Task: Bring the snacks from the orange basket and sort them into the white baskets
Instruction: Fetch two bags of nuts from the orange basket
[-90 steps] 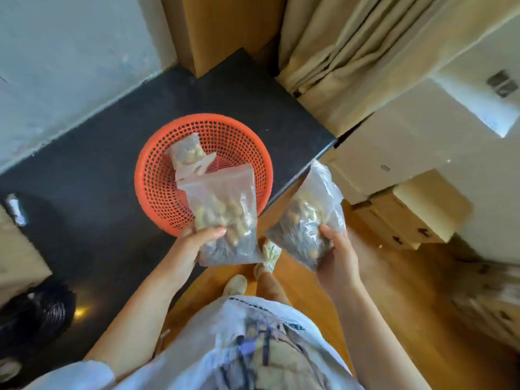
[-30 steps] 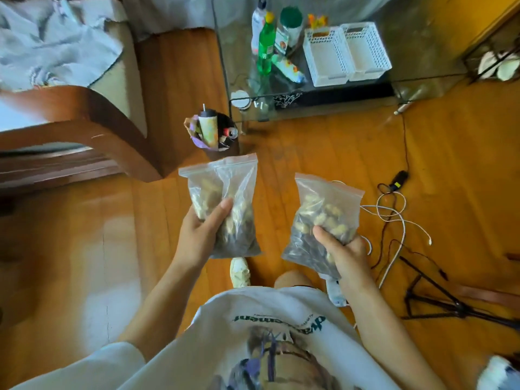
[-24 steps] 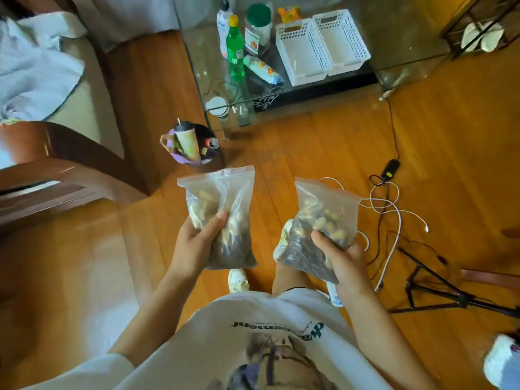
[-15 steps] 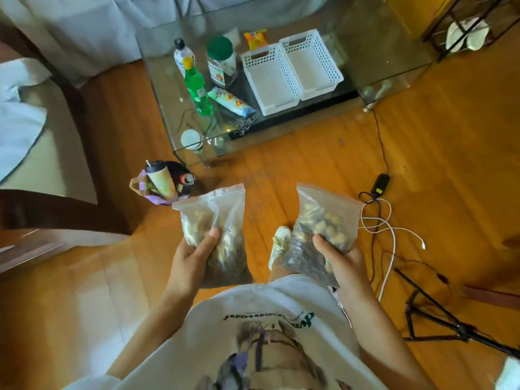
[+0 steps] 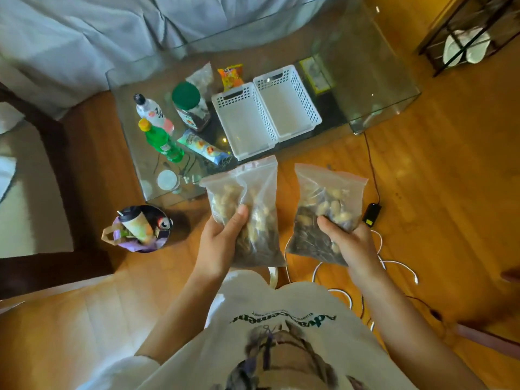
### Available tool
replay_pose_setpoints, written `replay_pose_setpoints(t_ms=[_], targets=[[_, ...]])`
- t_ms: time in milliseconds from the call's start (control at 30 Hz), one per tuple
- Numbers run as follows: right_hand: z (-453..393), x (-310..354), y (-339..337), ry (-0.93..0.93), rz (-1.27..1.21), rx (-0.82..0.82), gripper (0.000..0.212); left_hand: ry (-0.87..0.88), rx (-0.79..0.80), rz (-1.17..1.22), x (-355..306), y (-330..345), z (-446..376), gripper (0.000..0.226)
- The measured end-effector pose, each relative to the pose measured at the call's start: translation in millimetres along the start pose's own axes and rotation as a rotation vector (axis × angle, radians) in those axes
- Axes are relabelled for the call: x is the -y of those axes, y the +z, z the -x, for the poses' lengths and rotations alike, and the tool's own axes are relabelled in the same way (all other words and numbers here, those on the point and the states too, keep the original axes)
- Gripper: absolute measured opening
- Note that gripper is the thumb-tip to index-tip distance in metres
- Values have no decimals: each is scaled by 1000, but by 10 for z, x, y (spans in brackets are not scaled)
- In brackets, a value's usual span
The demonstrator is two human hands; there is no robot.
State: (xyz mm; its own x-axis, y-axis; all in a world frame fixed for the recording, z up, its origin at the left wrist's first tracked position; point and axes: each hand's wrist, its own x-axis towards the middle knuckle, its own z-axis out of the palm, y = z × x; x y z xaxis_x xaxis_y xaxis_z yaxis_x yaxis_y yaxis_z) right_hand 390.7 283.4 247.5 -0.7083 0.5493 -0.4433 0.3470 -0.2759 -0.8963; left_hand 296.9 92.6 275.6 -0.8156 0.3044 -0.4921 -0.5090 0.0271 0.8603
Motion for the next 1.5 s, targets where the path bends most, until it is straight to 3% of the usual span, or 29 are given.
replay_pose_setpoints(t_ms=[267, 433, 700, 833, 933, 1033, 1167, 1267, 1400, 1500], targets=[[-1227, 574, -13, -14, 50, 9, 20, -59, -118, -20, -338, 282, -1179, 17], [-2067, 1144, 5, 21, 12, -60, 18, -89, -161, -19, -845, 479, -1965, 23], [-3421, 1794, 190, 78, -21, -1, 32, -43, -192, -19, -1502, 923, -3209, 61], [-4297, 1879, 354, 108, 54, 25, 30, -67, -235, 5, -1603, 1135, -3987, 25], [-5001, 1847, 516, 116, 130, 68, 32, -79, -299, 52, -1575, 1238, -4653, 22], [-5752, 1688, 695, 121, 185, 133, 15, -65, -370, 67, -1450, 1329, -5370, 7], [-6633, 1375, 924, 147, 278, 192, 17, -90, -448, 41, -1132, 1344, -6244, 7], [-7184, 1077, 1064, 133, 322, 196, 21, -162, -448, 23, -841, 1294, -6839, 32], [-7709, 650, 1188, 195, 404, 259, 22, -235, -369, -70, -482, 1193, -7410, 28], [-7963, 403, 1240, 301, 470, 323, 27, -333, -326, -151, -225, 1154, -7637, 38]])
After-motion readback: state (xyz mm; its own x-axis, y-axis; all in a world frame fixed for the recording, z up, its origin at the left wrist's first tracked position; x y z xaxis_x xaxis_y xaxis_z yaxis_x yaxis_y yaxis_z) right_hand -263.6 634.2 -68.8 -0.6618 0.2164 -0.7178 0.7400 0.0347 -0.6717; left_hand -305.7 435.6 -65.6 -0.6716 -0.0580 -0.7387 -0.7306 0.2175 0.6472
